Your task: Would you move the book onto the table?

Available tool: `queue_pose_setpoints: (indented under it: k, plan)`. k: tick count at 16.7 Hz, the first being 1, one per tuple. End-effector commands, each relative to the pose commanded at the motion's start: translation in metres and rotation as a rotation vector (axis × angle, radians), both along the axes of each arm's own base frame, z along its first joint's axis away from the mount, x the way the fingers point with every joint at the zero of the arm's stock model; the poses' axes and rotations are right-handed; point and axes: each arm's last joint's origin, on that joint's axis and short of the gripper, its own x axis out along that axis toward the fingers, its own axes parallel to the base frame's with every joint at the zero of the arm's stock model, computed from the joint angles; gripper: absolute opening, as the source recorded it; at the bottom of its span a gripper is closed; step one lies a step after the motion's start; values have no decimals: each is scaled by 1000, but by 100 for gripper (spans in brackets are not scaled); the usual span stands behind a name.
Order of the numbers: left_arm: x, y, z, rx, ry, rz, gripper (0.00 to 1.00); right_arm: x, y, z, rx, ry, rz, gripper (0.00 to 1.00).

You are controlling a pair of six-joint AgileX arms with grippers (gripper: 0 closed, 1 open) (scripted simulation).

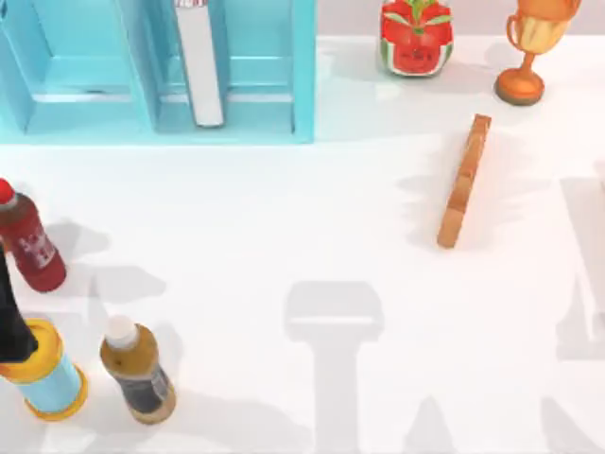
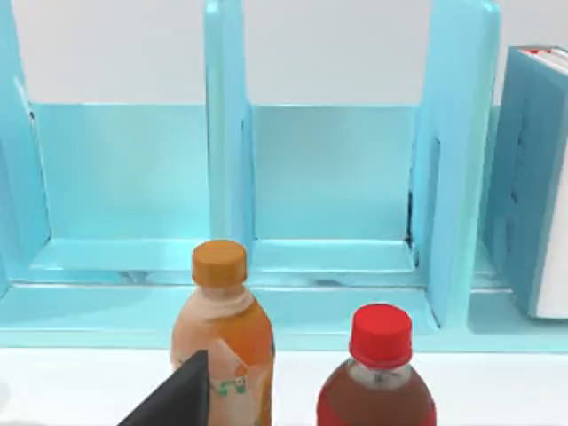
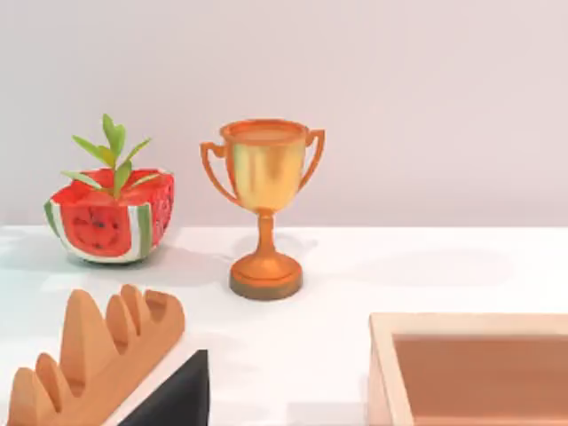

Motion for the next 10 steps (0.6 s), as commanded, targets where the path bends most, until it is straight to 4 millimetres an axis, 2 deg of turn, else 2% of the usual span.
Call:
queue_pose_setpoints:
  k: [4,7,10]
  plan:
    - [1,-1,6,-2,-9,1,100,0,0,0,0,0,0,100]
    - [7,-3,26,-10,-24,0,100,0,0,0,0,0,0,100]
    - [25,-9,50,-21,-17,-9,100,0,0,0,0,0,0,100]
